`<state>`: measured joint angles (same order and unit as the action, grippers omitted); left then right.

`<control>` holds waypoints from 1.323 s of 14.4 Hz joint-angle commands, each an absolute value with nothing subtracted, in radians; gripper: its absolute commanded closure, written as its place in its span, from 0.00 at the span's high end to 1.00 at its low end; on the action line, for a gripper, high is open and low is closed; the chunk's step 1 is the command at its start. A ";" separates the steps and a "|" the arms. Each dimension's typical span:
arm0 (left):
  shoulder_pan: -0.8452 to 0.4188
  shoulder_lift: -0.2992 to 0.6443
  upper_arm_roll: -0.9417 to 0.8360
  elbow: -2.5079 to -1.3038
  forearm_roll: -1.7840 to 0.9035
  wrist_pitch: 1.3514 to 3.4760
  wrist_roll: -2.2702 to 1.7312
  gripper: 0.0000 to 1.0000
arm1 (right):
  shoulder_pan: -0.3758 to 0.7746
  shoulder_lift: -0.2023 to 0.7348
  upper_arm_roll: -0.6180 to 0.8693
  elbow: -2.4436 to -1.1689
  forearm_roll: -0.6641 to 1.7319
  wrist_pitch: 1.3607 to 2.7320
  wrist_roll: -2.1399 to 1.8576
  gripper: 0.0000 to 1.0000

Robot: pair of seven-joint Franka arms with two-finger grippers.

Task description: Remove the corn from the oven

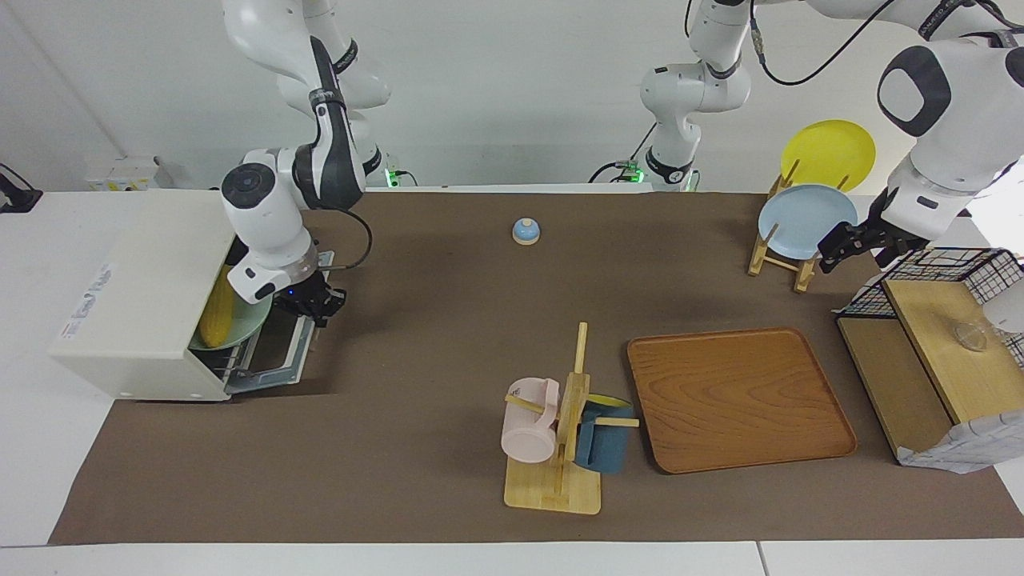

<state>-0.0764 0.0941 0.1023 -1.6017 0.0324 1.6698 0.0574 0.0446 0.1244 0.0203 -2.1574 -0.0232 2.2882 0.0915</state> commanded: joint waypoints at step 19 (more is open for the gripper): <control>-0.075 0.078 0.109 -1.624 0.029 1.686 0.052 1.00 | -0.041 0.029 -0.020 -2.147 -0.061 2.161 0.049 0.49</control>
